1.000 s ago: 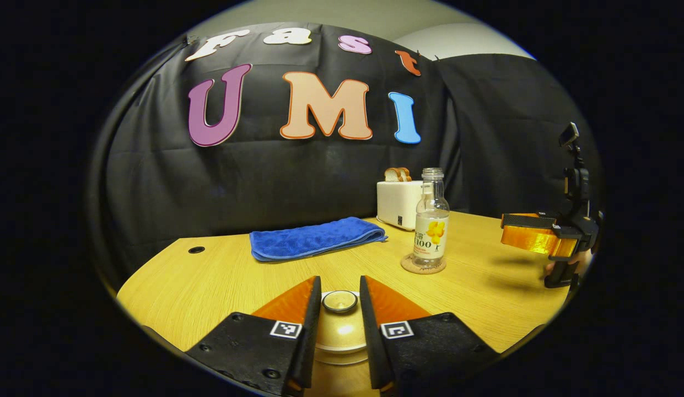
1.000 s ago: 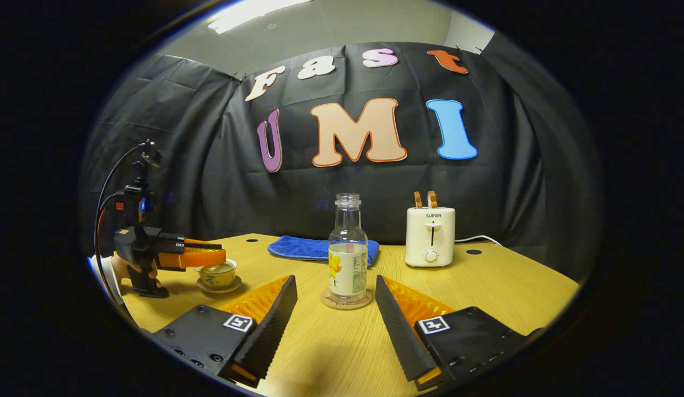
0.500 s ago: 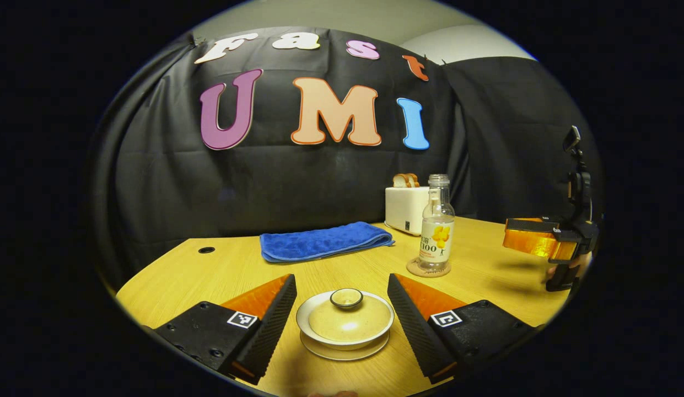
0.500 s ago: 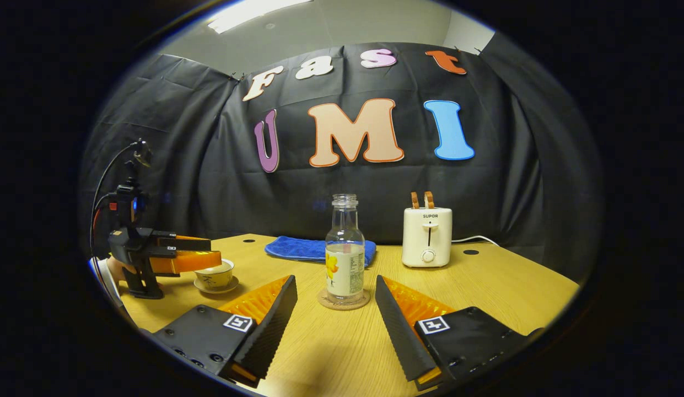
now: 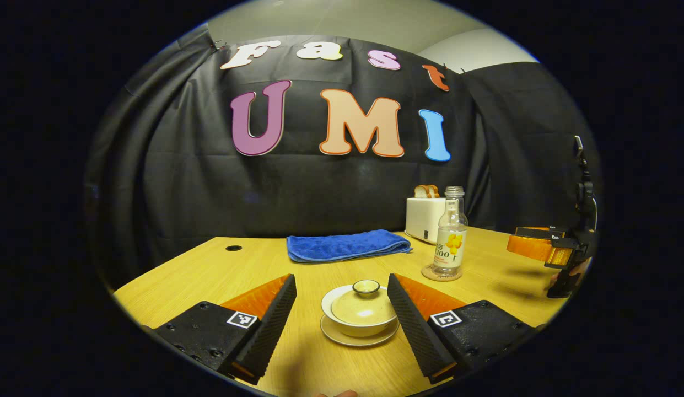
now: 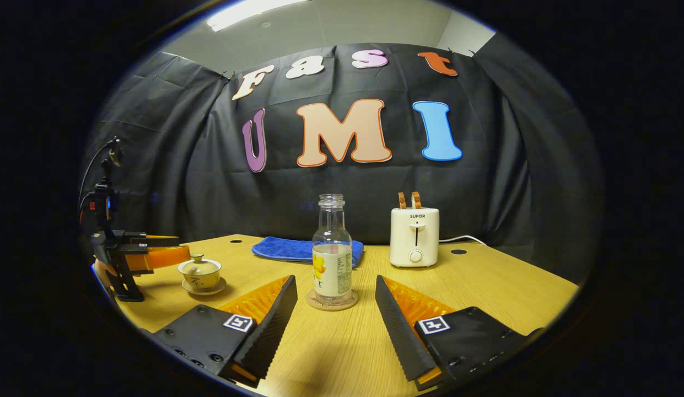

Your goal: Open the teacup lid with one hand, grasp the water bottle and pour water into the teacup with the other hand; after pouring, place the water bottle on the coaster and then close the teacup lid.

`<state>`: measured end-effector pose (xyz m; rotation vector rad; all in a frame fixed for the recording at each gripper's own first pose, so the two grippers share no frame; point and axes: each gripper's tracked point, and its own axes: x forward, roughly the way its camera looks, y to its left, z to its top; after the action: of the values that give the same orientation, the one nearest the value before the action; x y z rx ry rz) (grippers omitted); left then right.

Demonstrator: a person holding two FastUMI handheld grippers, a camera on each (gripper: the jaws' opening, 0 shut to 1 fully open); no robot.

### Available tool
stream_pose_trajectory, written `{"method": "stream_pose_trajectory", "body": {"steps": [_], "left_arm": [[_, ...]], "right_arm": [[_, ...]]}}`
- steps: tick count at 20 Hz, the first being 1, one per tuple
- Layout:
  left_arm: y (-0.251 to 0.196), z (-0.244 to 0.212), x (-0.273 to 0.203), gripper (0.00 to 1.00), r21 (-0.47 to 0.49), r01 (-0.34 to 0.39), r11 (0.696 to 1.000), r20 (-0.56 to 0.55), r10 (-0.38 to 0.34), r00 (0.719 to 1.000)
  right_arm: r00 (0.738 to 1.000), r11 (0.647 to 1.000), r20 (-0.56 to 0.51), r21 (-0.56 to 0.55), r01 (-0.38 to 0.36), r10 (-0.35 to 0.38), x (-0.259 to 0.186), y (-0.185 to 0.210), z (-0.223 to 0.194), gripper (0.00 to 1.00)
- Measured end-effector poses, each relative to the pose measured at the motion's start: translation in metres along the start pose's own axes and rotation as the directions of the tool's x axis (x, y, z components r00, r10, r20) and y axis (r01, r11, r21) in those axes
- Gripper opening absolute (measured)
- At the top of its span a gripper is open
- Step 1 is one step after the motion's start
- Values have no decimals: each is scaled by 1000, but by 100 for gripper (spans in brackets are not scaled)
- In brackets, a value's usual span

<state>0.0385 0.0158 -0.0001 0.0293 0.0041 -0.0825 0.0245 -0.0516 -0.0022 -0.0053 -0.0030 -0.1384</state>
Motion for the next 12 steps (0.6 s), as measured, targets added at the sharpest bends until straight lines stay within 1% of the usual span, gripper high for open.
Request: {"method": "stream_pose_trajectory", "body": {"steps": [3,4,6,7,8,9,10,11,12], "left_arm": [[9,4,-8,98,2,-59,998,15,59,998],[12,3,-10,97,1,-75,997,12,75,997],[18,2,-12,98,1,-106,994,12,106,994],[21,1,-12,97,1,-123,992,10,123,992],[24,1,-12,98,1,-139,990,10,139,990],[27,1,-14,100,1,-153,988,12,153,988],[28,2,-14,100,2,-164,987,8,164,986],[27,1,-14,97,1,-165,986,8,165,986],[27,2,-14,98,2,-166,986,12,166,986]], "right_arm": [[1000,1000,2,0,27,-27,0,-5,0,92],[999,999,3,-1,38,-38,0,-7,-1,85],[998,998,5,-1,56,-56,0,-10,0,85],[998,998,4,0,60,-60,0,-11,0,92],[998,998,5,-1,65,-65,0,-11,0,92],[998,998,6,-1,64,-64,0,-11,-1,85],[998,998,10,-2,64,-64,0,-10,0,85],[998,998,7,-1,64,-64,-1,-11,0,99],[998,998,10,-2,64,-64,-1,-11,1,92]]}}
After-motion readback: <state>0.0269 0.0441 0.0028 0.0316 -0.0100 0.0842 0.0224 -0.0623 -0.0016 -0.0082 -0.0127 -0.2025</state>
